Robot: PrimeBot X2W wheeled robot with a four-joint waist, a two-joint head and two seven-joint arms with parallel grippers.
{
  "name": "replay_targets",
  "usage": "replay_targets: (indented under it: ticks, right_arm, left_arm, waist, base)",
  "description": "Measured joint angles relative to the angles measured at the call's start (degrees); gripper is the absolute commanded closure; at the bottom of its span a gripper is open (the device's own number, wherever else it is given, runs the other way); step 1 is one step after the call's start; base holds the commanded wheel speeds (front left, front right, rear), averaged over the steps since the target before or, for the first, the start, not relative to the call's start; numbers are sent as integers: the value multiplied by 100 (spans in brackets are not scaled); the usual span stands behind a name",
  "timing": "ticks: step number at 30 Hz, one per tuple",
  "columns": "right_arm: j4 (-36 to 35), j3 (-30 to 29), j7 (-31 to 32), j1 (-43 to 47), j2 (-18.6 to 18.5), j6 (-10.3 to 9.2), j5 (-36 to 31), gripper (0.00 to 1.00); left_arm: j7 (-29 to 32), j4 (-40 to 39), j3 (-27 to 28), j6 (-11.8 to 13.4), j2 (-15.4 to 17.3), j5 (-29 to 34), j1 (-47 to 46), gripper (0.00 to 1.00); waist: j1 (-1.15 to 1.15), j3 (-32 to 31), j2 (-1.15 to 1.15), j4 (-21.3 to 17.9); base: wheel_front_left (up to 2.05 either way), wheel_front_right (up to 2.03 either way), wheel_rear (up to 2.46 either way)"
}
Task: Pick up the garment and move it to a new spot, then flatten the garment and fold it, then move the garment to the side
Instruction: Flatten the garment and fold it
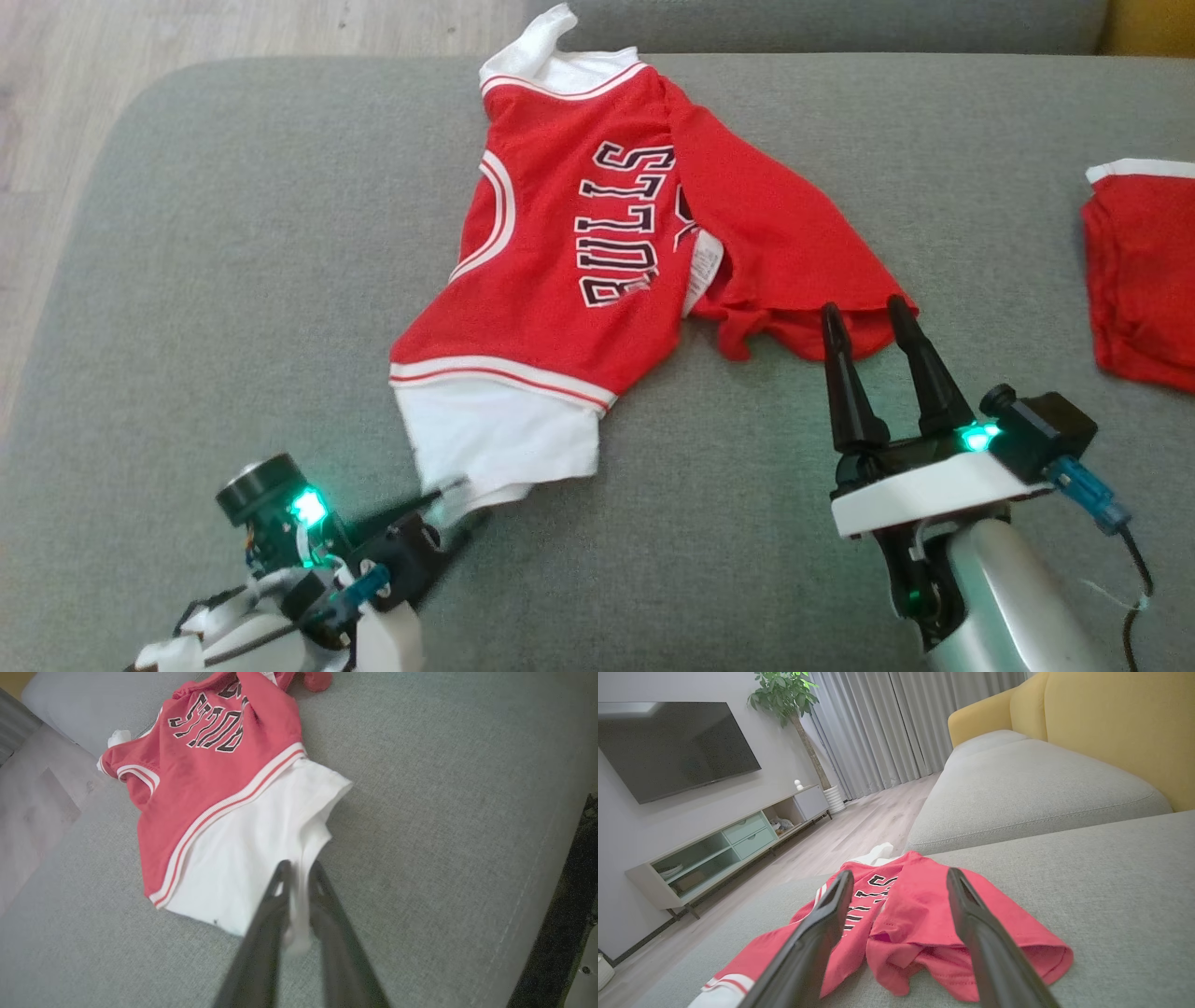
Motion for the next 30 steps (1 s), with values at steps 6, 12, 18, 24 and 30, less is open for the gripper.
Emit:
replay_targets:
  ticks: [6,12,18,24,30]
  right_arm:
    - [25,19,0,2,0,0,33,0]
    - [37,7,0,11,0,0,26,0]
    - [41,5,0,50,0,0,-36,0]
    - [40,-9,21,231,0,0,-171,0]
    - [91,144,363,-127,0,0,-567,0]
  left_arm:
    - [-282,27,227,580,-260,-100,27,0]
    - [-1277,197,1185,1395,-845,-831,31,0]
    - [-2205,189,2181,2008,-1304,-1550,266,0]
    - [-2337,242,2374,2085,-1726,-1693,921,0]
    - [-2353,318,2498,1930,-1808,-1494,766,0]
  waist:
    - [0,-88,0,-106]
    - [1,-198,0,-194]
    - [1,-285,0,-300]
    - [0,-214,0,-288]
    - [1,45,0,-149]
  base:
    - [0,0,0]
    - [0,0,0]
    - [0,0,0]
    - [0,0,0]
    - [0,0,0]
